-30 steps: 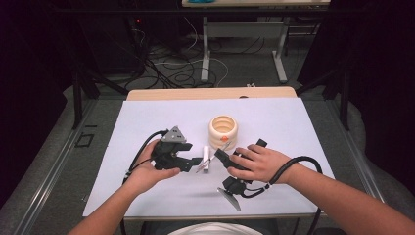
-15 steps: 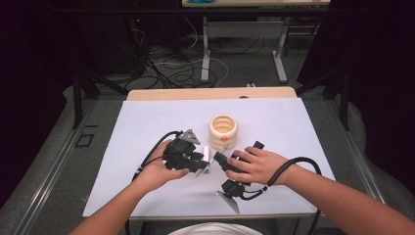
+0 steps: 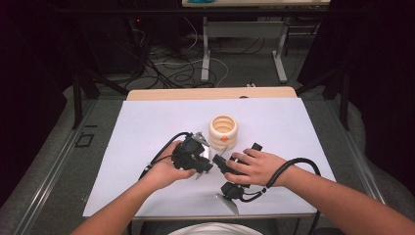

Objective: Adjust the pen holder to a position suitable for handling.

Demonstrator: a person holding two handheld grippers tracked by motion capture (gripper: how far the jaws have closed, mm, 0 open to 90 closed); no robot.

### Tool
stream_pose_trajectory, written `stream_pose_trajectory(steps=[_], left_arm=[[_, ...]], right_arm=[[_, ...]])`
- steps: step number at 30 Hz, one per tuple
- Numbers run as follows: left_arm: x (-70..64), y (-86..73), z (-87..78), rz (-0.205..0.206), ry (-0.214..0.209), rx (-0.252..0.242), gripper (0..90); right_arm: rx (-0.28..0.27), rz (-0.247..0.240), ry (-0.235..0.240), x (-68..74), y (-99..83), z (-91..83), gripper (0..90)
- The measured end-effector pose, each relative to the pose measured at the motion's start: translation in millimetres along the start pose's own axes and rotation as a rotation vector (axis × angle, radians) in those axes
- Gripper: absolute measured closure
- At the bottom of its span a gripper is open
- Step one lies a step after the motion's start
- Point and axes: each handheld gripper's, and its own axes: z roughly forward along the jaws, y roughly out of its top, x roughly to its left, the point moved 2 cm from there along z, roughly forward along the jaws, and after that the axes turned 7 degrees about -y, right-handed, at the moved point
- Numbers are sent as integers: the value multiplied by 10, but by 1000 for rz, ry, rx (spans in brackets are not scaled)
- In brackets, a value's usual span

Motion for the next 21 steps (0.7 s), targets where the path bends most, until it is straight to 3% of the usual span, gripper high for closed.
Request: stream_pose_trajectory(steps=[21], left_arm=[[23, -2, 52, -35, -16, 38, 797]], right_arm=[[-16, -4, 10, 9, 48, 10, 793]])
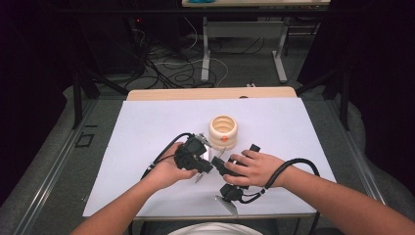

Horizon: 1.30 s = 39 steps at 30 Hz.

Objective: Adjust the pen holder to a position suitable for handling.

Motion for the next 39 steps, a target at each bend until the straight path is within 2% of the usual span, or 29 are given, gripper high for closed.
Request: stream_pose_trajectory(steps=[7, 10, 14, 16, 18, 19, 21, 22, 26, 28, 29, 30, 33, 35, 36, 37, 39], left_arm=[[6, -6, -12, -5, 5, -6, 800], [38, -13, -14, -9, 20, -9, 800], [85, -31, 0, -40, 30, -30, 800], [122, -38, -3, -34, 33, -32, 800], [148, -46, -11, -41, 40, -39, 800], [148, -52, -1, -64, 37, -64, 800], [170, -59, -12, -66, 42, -78, 800], [176, -63, -18, -71, 44, -87, 800], [223, -69, -68, -60, 63, -119, 800], [232, -67, -94, -80, 58, -144, 800], [236, -68, -105, -85, 61, -160, 799], [256, -68, -126, -68, 65, -160, 799], [273, -71, -155, -65, 84, -182, 799], [286, -71, -172, -66, 95, -198, 799], [295, -70, -182, -77, 87, -202, 798], [302, -68, -191, -85, 85, -212, 799], [308, -60, -202, -82, 111, -244, 799]], right_arm=[[0, 14, -5, -11, -2, 11, 782], [-9, 28, -14, -25, -7, 12, 762], [-3, 67, -5, -35, -10, -3, 727], [-1, 93, 0, -32, -15, -4, 710], [11, 92, 11, -30, -26, -3, 695], [12, 100, 12, -29, -35, -2, 687], [-3, 150, 33, -37, -56, 12, 673], [7, 166, 48, -45, -65, 11, 668], [31, 194, 60, -26, -81, 25, 648], [38, 192, 63, -34, -86, 28, 636], [38, 216, 62, -28, -88, 29, 626], [44, 245, 63, -25, -92, 20, 614], [62, 291, 75, -29, -97, 18, 590], [64, 358, 67, 2, -87, 17, 582], [78, 382, 85, 15, -87, 12, 566], [79, 384, 80, 21, -90, 17, 554], [88, 420, 91, 41, -94, 13, 552]])
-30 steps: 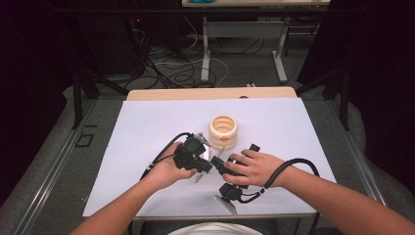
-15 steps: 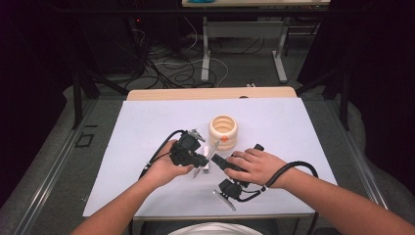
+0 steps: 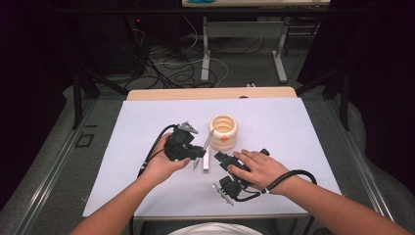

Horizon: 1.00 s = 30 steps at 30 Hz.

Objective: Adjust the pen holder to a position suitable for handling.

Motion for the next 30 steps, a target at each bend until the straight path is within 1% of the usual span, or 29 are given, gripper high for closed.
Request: stream_pose_trajectory(steps=[1, 2, 3, 5, 6, 7, 8, 9, 10, 11, 12, 13, 15, 18, 20, 21, 22, 23, 24, 25, 26, 27, 28, 29, 30], left_arm=[[4, 6, -4, 1, 7, -17, 799], [6, 13, -5, -9, 2, -34, 798], [14, 20, -12, -10, 6, -43, 799], [29, 34, -19, -9, 12, -60, 798], [30, 42, -20, -16, 11, -69, 798], [38, 48, -23, -10, 12, -76, 798], [47, 53, -24, -6, 12, -81, 798], [48, 57, -19, -11, 10, -95, 798], [55, 59, -18, -9, 14, -105, 799], [61, 62, -15, -9, 12, -119, 798], [65, 65, -11, -13, 10, -132, 799], [75, 68, -12, -10, 7, -137, 799], [79, 83, -6, -14, 7, -161, 799], [93, 117, -15, -5, 12, -183, 799], [104, 148, -21, -4, 12, -198, 799], [110, 163, -23, -5, 11, -204, 799], [122, 181, -23, -3, 17, -214, 799], [131, 195, -23, -9, 13, -222, 798], [141, 208, -21, -12, 12, -233, 799], [155, 225, -21, -13, 14, -239, 799], [166, 239, -20, -18, 15, -251, 799], [178, 252, -18, -18, 14, -264, 799], [188, 267, -19, -17, 16, -272, 799], [194, 280, -18, -18, 18, -281, 798], [201, 296, -15, -13, 17, -291, 799]], right_arm=[[16, 43, 2, 23, -6, -2, 546], [24, 73, 7, 36, -11, 0, 544], [22, 94, 5, 39, -14, 1, 541], [25, 153, 10, 53, -26, 4, 526], [29, 185, 15, 64, -33, 6, 516], [21, 213, 2, 75, -42, 15, 507], [27, 242, 8, 85, -51, 19, 495], [36, 266, 39, 89, -58, 19, 485], [31, 298, 22, 107, -68, 30, 473], [37, 321, 29, 117, -78, 38, 461], [46, 359, 30, 132, -87, 44, 454], [52, 383, 35, 137, -100, 48, 450], [61, 451, 39, 154, -120, 53, 440], [63, 533, 52, 165, -161, 65, 420], [77, 597, 58, 178, -187, 71, 392], [82, 630, 69, 186, -200, 76, 382], [92, 651, 74, 185, -215, 80, 372], [89, 703, 69, 200, -221, 91, 359], [96, 715, 100, 196, -244, 90, 353], [84, 747, 91, 206, -255, 111, 351], [92, 783, 93, 215, -263, 108, 347], [83, 792, 96, 213, -281, 119, 345], [88, 835, 98, 226, -283, 123, 343], [99, 860, 108, 230, -293, 121, 340], [121, 860, 106, 217, -302, 112, 337]])
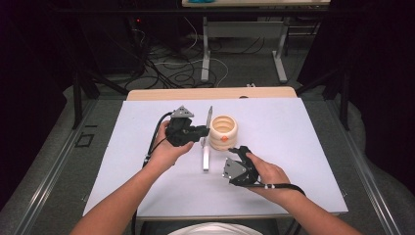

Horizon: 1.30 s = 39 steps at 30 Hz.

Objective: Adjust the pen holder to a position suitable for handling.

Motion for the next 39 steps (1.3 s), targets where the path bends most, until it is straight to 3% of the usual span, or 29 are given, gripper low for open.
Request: stream_pose_trajectory(steps=[1, 2, 3, 5, 6, 8, 9, 10, 11, 18, 25, 29, 30, 33, 39], left_arm=[[3, 13, 10, -2, 0, -12, 799], [6, 26, 15, -3, 0, -16, 799], [7, 37, 28, -1, 2, -25, 799], [15, 60, 53, 3, 3, -38, 799], [21, 73, 59, 0, 6, -37, 799], [38, 95, 84, -6, 7, -55, 799], [47, 107, 93, -10, 7, -66, 799], [48, 120, 108, -26, 7, -86, 799], [58, 133, 119, -31, 3, -99, 798], [76, 205, 218, -56, 4, -134, 798], [96, 221, 360, -96, 10, -164, 798], [131, 233, 424, -113, 14, -171, 799], [131, 234, 442, -132, 13, -177, 798], [164, 231, 486, -138, 20, -176, 798], [216, 214, 576, -159, 36, -180, 798]], right_arm=[[-51, 35, 24, 0, -7, 38, 334], [3, 37, -8, -17, -11, 3, 329], [1, 73, 26, -21, -15, 5, 326], [41, 106, 3, -45, -23, -15, 319], [-17, 150, 33, -49, -33, 29, 314], [91, 179, -4, -89, -38, -39, 308], [-82, 253, 61, -77, -54, 76, 304], [-173, 302, 102, -77, -58, 130, 299], [-32, 293, 40, -105, -65, 43, 294], [-49, 397, 51, -198, -120, 45, 273], [-21, 548, 95, -249, -202, 75, 204], [-3, 588, 106, -246, -228, 92, 187], [1, 577, 104, -252, -238, 98, 186], [-18, 602, 94, -241, -246, 120, 185], [9, 603, 114, -230, -264, 128, 183]])
